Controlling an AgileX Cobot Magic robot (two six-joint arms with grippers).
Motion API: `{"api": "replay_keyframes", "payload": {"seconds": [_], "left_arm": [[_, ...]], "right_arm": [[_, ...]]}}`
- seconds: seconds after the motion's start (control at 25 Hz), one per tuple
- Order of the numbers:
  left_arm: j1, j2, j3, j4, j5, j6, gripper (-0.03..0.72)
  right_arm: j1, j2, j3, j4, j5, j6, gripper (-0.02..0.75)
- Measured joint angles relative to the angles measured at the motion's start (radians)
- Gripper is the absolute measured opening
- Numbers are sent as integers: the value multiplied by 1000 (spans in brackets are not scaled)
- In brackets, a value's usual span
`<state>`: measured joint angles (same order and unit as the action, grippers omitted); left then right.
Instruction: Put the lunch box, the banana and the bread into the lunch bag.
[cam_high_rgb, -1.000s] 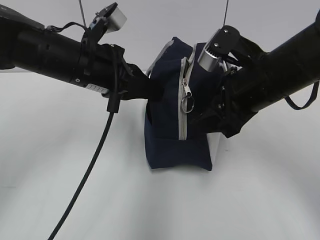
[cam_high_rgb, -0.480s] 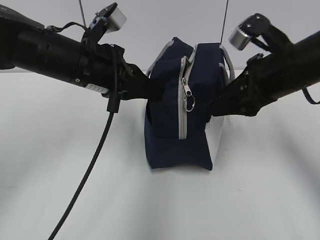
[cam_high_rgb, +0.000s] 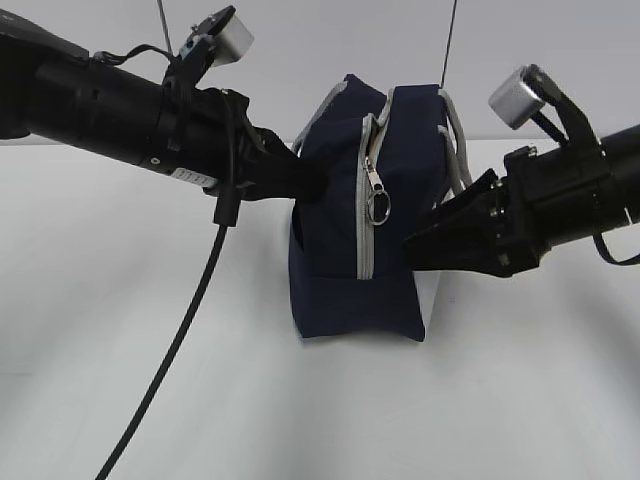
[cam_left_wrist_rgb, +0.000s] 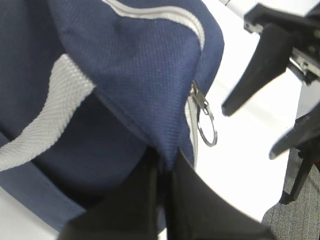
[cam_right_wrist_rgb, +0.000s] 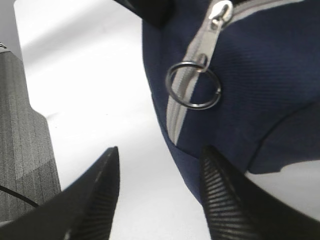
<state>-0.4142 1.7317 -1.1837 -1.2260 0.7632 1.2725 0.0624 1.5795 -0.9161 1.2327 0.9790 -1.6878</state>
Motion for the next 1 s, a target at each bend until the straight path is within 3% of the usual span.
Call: {"api": "replay_keyframes", "payload": {"seconds": [0.72,1.0], "left_arm": [[0,0,0,5,0,0,4],[0,0,0,5,0,0,4]], "right_arm": [[0,138,25,288,-4,-276,396],[0,142,25,351,-2,-332,396]]}}
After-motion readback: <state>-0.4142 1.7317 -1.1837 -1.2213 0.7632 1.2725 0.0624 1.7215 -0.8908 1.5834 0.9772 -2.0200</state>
